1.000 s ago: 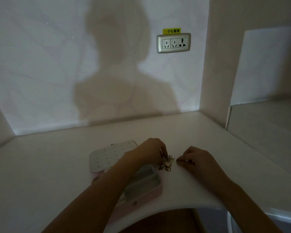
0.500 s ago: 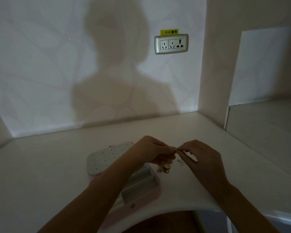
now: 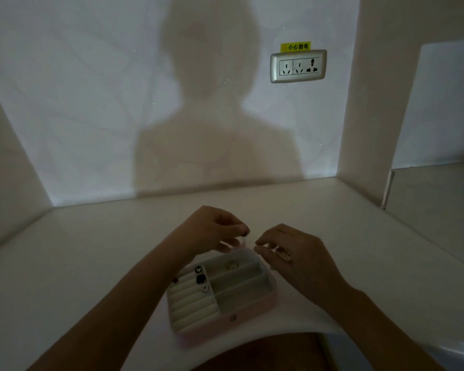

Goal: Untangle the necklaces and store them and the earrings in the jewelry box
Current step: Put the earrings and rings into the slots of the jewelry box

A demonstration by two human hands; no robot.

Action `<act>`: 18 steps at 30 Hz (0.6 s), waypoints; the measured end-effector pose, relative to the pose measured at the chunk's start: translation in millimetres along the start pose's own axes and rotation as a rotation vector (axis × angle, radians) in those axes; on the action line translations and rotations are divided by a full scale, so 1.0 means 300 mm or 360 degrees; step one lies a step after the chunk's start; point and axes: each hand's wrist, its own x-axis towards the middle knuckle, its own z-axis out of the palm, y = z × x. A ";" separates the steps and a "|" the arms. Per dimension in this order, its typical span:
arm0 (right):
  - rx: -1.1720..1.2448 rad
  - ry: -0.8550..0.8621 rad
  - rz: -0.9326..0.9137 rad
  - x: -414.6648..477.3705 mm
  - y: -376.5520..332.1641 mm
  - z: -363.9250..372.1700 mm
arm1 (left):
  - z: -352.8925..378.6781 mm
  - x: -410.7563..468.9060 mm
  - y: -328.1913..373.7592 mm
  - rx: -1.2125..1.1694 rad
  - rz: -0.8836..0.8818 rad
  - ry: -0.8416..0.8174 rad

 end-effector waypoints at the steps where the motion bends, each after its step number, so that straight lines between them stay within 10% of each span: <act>1: 0.0061 -0.0097 0.0058 0.005 -0.005 0.024 | -0.032 -0.014 -0.013 0.0079 -0.0006 0.0057; 18: 0.0406 -0.0154 0.0173 -0.001 -0.018 0.097 | -0.161 -0.147 -0.223 0.0418 -0.0145 0.0173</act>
